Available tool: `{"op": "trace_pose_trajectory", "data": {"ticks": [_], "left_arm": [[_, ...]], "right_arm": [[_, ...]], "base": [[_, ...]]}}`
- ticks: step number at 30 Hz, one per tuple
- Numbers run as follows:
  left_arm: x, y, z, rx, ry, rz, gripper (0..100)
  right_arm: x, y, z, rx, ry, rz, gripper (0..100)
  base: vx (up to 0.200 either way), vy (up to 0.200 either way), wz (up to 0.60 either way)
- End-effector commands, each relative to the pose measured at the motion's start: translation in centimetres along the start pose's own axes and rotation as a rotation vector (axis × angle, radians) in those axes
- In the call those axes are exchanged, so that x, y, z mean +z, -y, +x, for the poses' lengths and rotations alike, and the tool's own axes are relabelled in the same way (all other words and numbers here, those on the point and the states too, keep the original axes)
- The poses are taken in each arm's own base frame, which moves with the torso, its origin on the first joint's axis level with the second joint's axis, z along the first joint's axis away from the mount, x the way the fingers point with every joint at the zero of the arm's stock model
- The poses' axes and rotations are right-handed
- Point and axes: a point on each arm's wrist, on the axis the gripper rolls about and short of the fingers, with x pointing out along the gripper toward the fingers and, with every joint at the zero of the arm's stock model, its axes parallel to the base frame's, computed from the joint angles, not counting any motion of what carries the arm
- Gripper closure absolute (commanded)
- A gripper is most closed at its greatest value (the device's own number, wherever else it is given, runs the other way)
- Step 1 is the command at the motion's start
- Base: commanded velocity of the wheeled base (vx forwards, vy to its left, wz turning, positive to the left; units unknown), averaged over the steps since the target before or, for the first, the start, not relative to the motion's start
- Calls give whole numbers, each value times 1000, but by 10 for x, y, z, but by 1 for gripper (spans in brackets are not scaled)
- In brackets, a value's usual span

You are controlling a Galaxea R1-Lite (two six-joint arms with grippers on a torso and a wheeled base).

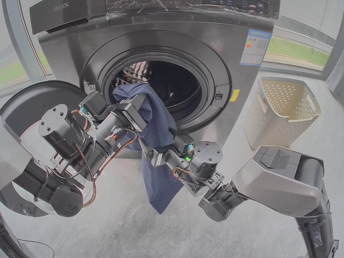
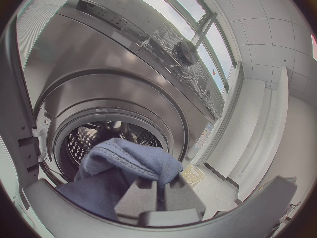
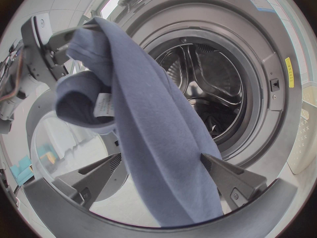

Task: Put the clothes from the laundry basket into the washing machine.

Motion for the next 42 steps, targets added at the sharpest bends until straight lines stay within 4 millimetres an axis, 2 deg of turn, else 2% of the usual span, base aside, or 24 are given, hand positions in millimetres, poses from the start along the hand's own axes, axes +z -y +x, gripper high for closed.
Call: {"op": "trace_pose_trajectory", "data": {"ticks": [1, 7, 10, 12, 14, 18, 22, 35, 36, 39, 42], "left_arm": [[1, 2, 0, -4, 3, -16, 100], [-1, -3, 0, 12, -1, -19, 100], [0, -9, -1, 29, -2, -13, 100], [1, -11, -1, 34, 2, -10, 100], [4, -14, -1, 42, 9, -5, 100], [3, -16, -2, 46, 4, -3, 100], [3, -15, -2, 45, 4, -4, 100], [1, -12, -5, 29, -15, -13, 100], [2, -12, -5, 28, -10, -18, 100], [2, -11, -4, 28, -5, -21, 100], [3, -11, -2, 29, 2, -21, 100]], "right_arm": [[-11, 12, 13, -35, 19, -7, 100], [-7, 17, 7, -44, 11, -12, 100], [13, 24, -4, -61, 7, -17, 100], [18, 26, -9, -63, -2, -22, 100], [32, 41, -18, -86, 3, -38, 100], [46, 54, -22, -103, 15, -52, 100], [49, 61, -21, -102, 20, -57, 100], [48, 57, -10, -77, 54, -52, 100], [46, 55, -11, -71, 47, -51, 0], [39, 52, -15, -65, 20, -49, 0], [32, 45, -29, -50, -28, -52, 0]], "base": [[0, 0, 0], [0, 0, 0], [0, 0, 0], [0, 0, 0], [0, 0, 0], [0, 0, 0], [0, 0, 0], [0, 0, 0], [0, 0, 0], [0, 0, 0], [0, 0, 0]]}}
